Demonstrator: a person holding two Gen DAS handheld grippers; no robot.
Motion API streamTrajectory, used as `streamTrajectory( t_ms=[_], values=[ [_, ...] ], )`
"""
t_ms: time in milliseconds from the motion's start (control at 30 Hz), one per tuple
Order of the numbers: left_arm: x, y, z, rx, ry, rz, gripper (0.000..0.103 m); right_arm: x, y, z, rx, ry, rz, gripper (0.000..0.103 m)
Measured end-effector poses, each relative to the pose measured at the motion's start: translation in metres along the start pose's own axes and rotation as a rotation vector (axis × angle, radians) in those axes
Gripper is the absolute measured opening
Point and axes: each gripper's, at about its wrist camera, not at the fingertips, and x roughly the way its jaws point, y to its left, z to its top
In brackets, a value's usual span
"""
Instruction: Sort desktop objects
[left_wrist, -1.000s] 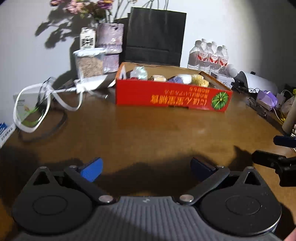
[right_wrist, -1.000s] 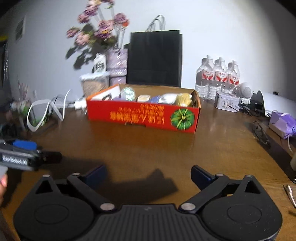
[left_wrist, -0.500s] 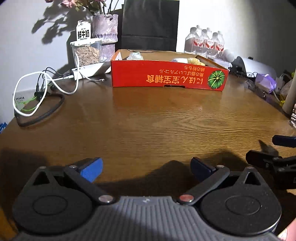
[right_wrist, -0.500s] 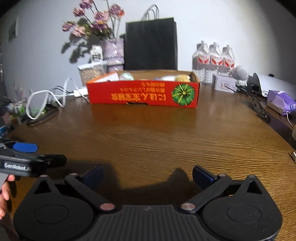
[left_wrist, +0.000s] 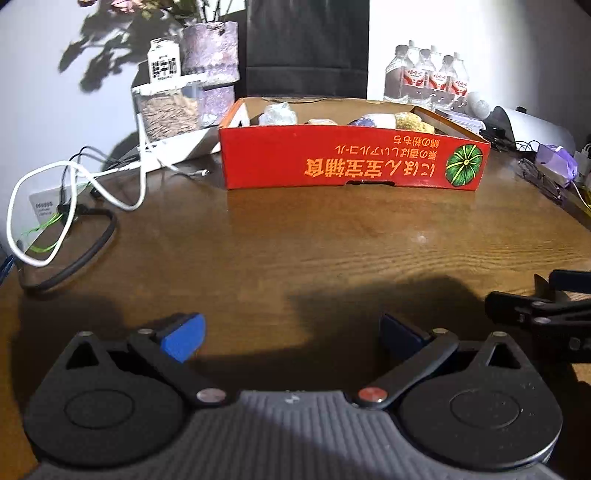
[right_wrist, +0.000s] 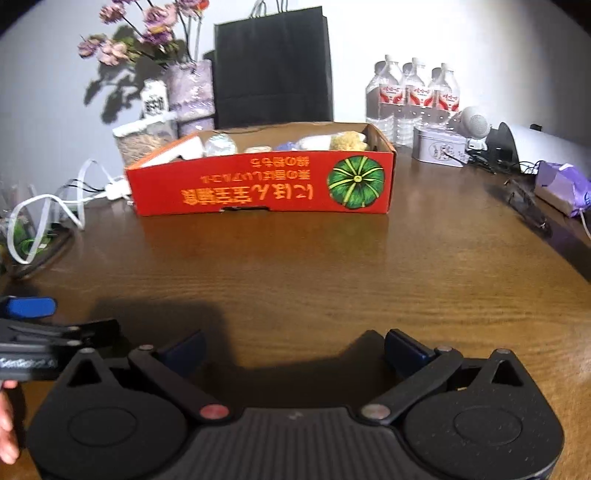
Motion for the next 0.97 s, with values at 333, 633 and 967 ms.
streamTrajectory(
  t_ms=[333, 633, 967],
  values=[
    [0.014, 0.000, 0.010, -0.013, -0.006, 0.003, 0.103, 0.021, 0.011, 0.015, -0.014, 0.009, -0.025, 0.103],
    [0.016, 0.002, 0.012, -0.017, -0.006, 0.000, 0.103, 0.021, 0.012, 0.015, 0.005, 0.008, -0.047, 0.103],
    [0.015, 0.001, 0.011, -0.017, -0.006, 0.000, 0.103, 0.020, 0.012, 0.015, 0.006, 0.008, -0.047, 0.103]
  ],
)
